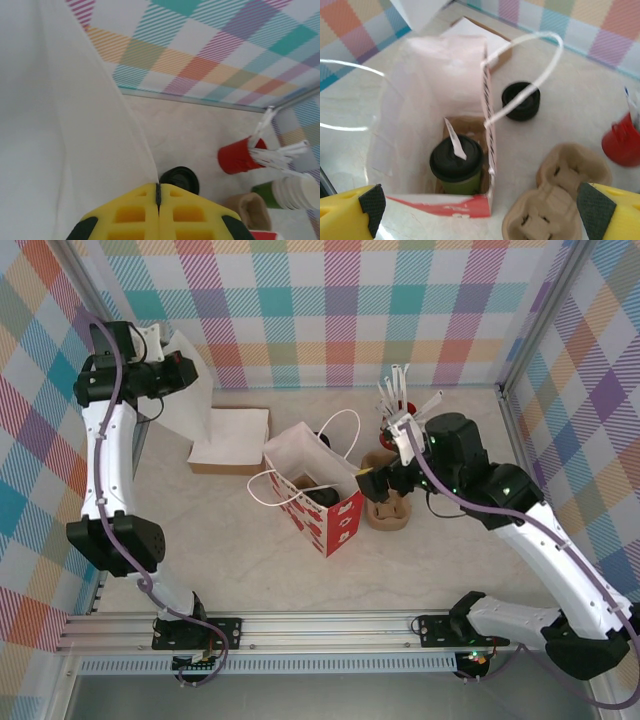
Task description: Pack the takeout coffee
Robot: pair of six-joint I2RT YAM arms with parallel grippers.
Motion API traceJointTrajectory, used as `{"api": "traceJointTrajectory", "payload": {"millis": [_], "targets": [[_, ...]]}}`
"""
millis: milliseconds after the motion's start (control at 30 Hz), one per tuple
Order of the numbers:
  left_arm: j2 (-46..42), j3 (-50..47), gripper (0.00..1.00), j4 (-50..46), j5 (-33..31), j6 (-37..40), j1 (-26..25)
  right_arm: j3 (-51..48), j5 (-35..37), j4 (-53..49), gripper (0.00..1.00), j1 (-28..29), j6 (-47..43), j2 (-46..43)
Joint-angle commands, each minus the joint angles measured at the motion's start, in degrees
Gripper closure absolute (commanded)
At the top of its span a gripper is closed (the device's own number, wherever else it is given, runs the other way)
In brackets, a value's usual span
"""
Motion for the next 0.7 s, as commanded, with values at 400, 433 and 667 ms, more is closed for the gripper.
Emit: {"api": "traceJointTrajectory", "payload": {"millis": [400,433,667], "targets": [[-13.3,3.6,1.00,5.4,30.7,-6.1,-1.4,17.8,-21.9,14.7,0.00,1.2,-16.4,15.3],[-13.8,3.8,1.00,6.4,31.9,-6.9,-1.6,19.0,-21.6,14.8,0.00,1.2,-16.5,16.0],[-15.8,6.9,1.00,3.2,39.3,-0.2,-6.7,25.4,-22.6,12.3,0.00,1.3,-20.2,18.1]]}}
